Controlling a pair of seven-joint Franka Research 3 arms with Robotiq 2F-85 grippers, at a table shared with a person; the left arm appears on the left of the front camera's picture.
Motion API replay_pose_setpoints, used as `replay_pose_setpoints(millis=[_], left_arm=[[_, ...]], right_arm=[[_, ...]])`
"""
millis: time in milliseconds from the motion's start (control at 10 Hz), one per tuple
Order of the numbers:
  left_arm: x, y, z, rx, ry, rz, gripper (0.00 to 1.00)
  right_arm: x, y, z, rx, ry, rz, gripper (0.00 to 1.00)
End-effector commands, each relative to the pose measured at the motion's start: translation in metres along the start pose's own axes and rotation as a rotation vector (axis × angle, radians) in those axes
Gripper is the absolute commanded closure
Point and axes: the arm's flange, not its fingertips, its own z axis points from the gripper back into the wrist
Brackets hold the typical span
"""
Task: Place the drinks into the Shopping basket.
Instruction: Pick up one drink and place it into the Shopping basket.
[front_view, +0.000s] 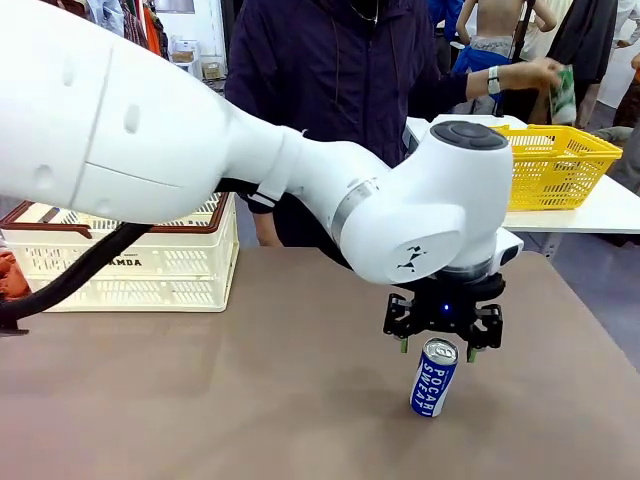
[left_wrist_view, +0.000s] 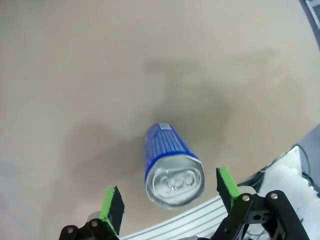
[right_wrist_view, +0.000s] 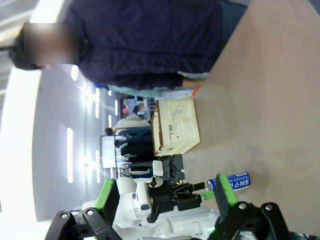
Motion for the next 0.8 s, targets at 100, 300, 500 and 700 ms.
replay_pose_setpoints(millis=[100,300,500,700], left_arm=[[0.002,-0.01,-0.017,0.038,-0.031,0.035,0.0],[-0.001,-0.006,-0.026,0.053,0.001,0.047,0.0],[-0.003,-0.006,-0.03,0.058,-0.007,0.042,1.0],[-0.003,-0.008,-0.032,0.07,-0.059,0.014,1.0]], right_arm=[[0.001,0.002,0.0,0.018,-0.006,0.012,0.0],[0.001,0.002,0.0,0.018,-0.006,0.012,0.0],[0.001,0.002,0.0,0.018,-0.006,0.012,0.0],[0.001,0.002,0.0,0.018,-0.006,0.012,0.0]])
